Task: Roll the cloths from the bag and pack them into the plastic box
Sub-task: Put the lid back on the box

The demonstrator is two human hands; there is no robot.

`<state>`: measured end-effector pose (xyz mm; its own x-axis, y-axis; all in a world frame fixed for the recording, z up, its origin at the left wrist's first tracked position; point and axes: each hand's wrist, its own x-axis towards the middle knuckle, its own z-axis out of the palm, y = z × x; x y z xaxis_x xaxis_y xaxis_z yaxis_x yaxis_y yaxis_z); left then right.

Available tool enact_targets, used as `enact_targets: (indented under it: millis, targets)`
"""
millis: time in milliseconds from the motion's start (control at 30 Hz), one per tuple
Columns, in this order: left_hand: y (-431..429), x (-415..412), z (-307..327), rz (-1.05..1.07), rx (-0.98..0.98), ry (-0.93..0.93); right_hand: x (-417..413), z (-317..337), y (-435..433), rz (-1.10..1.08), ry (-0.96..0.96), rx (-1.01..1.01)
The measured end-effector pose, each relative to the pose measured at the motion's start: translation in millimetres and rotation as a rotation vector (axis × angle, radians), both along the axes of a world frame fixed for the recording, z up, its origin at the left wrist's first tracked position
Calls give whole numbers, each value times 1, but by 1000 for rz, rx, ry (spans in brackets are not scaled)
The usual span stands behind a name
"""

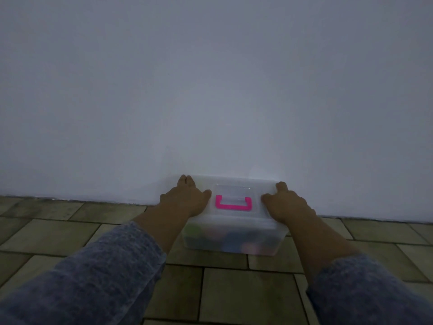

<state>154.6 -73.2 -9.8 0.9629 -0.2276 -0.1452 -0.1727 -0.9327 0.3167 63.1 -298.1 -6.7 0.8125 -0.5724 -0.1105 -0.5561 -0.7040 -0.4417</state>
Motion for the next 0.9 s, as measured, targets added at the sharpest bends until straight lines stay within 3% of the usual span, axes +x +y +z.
enact_targets:
  millis: [167, 400, 567, 733, 900]
  targets:
    - [2, -2, -3, 11, 15, -27, 0, -9, 2, -44, -68, 46]
    - [1, -7, -1, 61, -28, -41, 8, -10, 2, -203, -8, 142]
    - [-1, -13, 3, 193, -96, -19, 9, -9, 4, -245, -3, 155]
    - [-3, -19, 4, 310, -98, -41, 1, -10, 7, -262, -57, 46]
    - [-4, -26, 4, 325, 44, -209, -6, -8, 14, -257, -155, -170]
